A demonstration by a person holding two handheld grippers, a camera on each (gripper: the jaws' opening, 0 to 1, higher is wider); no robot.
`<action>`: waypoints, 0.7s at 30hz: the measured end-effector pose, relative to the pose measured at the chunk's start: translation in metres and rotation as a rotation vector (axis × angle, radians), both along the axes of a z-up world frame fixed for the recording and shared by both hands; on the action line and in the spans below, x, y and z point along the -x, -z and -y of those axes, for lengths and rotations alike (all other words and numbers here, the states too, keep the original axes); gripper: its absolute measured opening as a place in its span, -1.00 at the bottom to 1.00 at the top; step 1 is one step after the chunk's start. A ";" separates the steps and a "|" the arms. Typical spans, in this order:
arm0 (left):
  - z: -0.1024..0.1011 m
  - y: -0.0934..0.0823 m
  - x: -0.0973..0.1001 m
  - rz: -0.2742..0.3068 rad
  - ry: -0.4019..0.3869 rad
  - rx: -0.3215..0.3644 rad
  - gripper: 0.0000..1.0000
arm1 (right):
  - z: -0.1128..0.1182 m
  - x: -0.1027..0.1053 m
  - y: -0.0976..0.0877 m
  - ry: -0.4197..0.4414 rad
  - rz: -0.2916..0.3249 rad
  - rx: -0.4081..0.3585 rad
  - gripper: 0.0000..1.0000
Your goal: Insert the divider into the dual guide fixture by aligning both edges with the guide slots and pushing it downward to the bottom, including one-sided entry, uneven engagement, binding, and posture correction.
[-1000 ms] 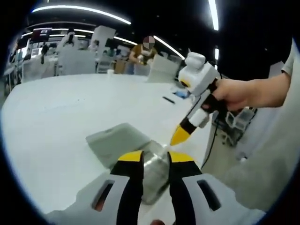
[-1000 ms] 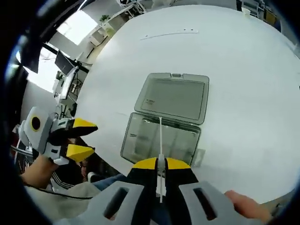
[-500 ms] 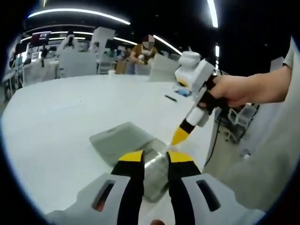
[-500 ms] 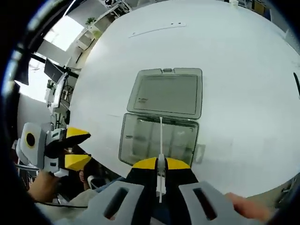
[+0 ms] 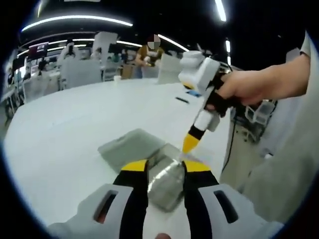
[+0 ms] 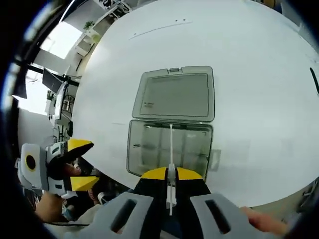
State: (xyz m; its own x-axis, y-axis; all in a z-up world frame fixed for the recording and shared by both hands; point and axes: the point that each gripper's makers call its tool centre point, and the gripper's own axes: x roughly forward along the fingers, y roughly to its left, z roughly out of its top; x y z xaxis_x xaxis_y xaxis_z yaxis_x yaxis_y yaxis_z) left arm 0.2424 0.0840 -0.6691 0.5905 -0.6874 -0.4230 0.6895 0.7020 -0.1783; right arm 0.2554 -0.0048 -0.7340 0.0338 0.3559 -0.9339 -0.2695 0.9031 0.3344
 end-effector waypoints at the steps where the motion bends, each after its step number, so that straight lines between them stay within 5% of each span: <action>1: 0.000 0.001 0.000 0.002 0.002 -0.007 -0.41 | 0.000 -0.001 0.001 0.005 -0.001 0.001 -1.00; 21: 0.001 0.006 0.002 0.017 0.010 -0.056 -0.07 | -0.001 -0.002 0.003 0.051 -0.042 0.019 -1.00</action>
State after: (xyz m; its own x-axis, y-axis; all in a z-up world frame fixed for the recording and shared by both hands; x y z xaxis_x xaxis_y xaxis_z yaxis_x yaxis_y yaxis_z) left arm 0.2402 0.0828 -0.6753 0.5912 -0.6687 -0.4509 0.6990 0.7037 -0.1271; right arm 0.2573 -0.0038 -0.7370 0.0125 0.3370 -0.9414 -0.2091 0.9216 0.3271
